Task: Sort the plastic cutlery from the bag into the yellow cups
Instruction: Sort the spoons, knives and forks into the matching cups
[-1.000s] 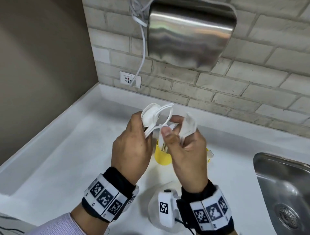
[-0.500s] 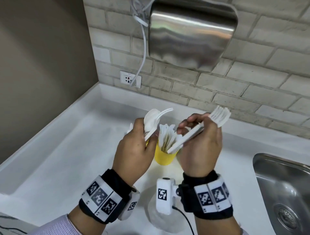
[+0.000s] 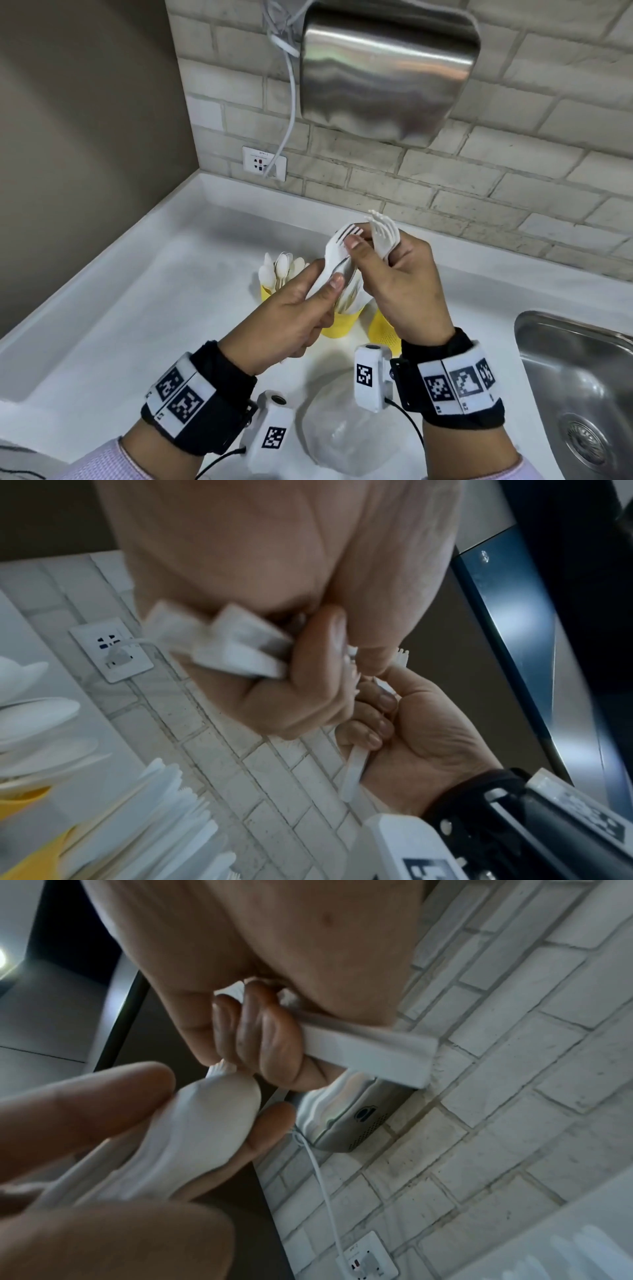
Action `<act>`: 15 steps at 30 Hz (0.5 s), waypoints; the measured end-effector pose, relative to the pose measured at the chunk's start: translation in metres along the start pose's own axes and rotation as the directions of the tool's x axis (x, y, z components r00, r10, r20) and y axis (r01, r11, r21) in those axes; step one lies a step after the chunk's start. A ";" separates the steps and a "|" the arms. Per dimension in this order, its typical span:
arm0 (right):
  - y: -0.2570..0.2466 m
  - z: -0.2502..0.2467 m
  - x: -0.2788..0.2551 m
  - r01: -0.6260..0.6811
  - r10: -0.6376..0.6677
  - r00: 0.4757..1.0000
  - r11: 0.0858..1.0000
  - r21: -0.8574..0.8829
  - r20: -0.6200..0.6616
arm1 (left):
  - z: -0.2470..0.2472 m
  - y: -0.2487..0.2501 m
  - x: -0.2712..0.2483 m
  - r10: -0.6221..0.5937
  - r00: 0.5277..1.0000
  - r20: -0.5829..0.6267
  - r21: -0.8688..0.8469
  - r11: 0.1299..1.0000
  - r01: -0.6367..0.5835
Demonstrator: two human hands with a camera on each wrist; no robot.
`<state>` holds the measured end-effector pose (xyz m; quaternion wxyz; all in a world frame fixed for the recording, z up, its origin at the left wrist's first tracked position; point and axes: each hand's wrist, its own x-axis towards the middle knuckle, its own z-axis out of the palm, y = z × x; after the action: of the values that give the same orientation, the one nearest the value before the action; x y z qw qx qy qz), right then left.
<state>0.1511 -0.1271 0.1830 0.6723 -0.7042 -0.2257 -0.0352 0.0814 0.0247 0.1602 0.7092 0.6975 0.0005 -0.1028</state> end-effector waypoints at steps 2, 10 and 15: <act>-0.001 0.001 0.000 0.020 -0.020 1.000 0.999 -0.032 -0.002 | -0.001 -0.002 0.000 -0.004 1.000 0.015 0.009 1.000 0.004; -0.002 0.005 0.001 -0.003 0.004 1.000 0.999 0.052 -0.028 | -0.003 -0.002 0.000 0.015 1.000 0.017 0.009 1.000 -0.015; -0.007 0.006 0.000 -0.072 0.070 0.993 0.997 0.014 0.094 | -0.003 -0.002 0.000 0.020 1.000 0.012 0.019 1.000 -0.020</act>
<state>0.1468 -0.1213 0.1890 0.6678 -0.7068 -0.2323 0.0237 0.0812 0.0276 0.1580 0.7036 0.7035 -0.0116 -0.0996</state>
